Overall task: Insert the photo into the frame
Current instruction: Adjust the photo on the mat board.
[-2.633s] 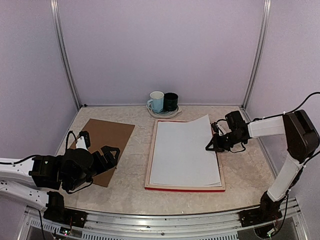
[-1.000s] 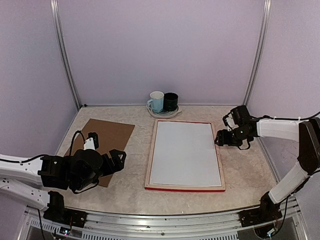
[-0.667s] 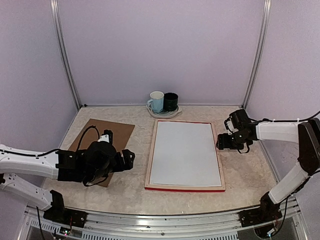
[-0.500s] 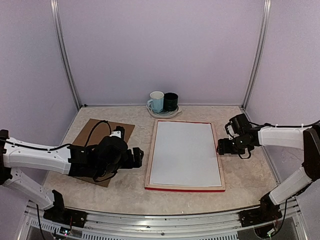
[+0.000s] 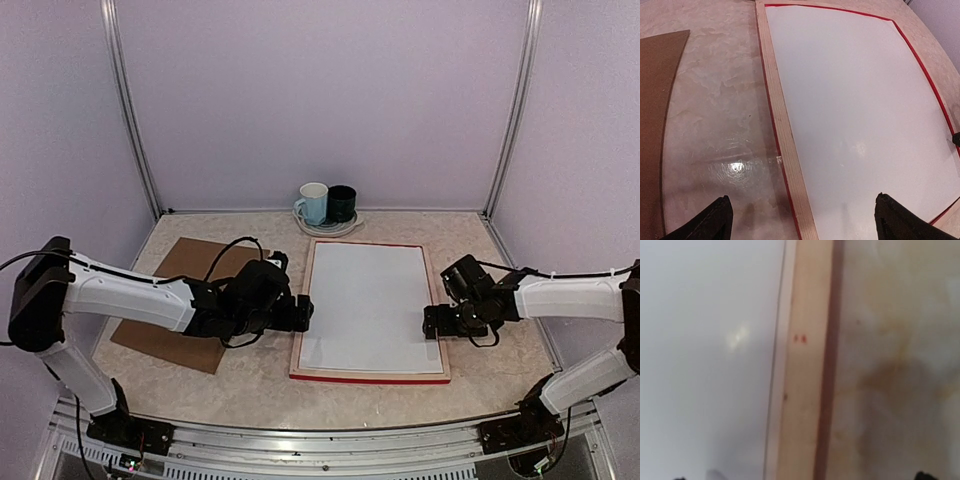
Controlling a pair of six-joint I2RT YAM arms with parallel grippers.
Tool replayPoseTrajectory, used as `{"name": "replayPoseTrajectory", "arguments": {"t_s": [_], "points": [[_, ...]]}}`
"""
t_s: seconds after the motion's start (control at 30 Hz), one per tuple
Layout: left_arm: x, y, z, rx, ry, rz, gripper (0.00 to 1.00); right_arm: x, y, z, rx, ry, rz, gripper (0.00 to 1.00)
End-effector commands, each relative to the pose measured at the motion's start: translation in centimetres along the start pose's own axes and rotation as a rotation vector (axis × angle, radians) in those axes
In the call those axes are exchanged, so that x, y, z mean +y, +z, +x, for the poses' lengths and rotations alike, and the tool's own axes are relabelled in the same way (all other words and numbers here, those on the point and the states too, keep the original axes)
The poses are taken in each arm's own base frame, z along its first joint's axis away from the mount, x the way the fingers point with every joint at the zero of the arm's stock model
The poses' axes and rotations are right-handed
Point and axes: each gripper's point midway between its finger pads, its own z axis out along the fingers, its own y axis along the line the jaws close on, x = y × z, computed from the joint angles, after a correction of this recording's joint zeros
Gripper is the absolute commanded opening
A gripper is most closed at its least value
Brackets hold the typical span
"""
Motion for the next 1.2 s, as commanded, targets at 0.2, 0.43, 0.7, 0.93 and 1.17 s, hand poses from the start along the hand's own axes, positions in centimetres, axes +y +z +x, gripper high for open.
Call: {"name": "replayPoseTrajectory", "arguments": {"t_s": [0.2,0.43,0.7,0.93,1.17], "points": [[-1.9,1.9,-1.0,0.006,0.005,0.103,0.91,-2.5,-1.2,3.8,0.048,0.135,0.139,0.99],[-2.6,2.9,-0.4,0.032,0.016,0.132,0.86,-3.1,-1.7,6.1,0.101,0.140,0.199,0.99],[-2.4,3.7,0.2,0.054,0.021,0.135,0.82,-3.6,-2.3,7.6,0.128,0.147,0.223,0.99],[-2.3,4.0,0.7,0.066,0.019,0.143,0.76,-4.1,-2.7,8.7,0.147,0.138,0.255,0.99],[-2.3,4.1,0.6,0.063,0.014,0.145,0.72,-4.0,-2.2,7.8,0.119,0.113,0.275,0.99]]}}
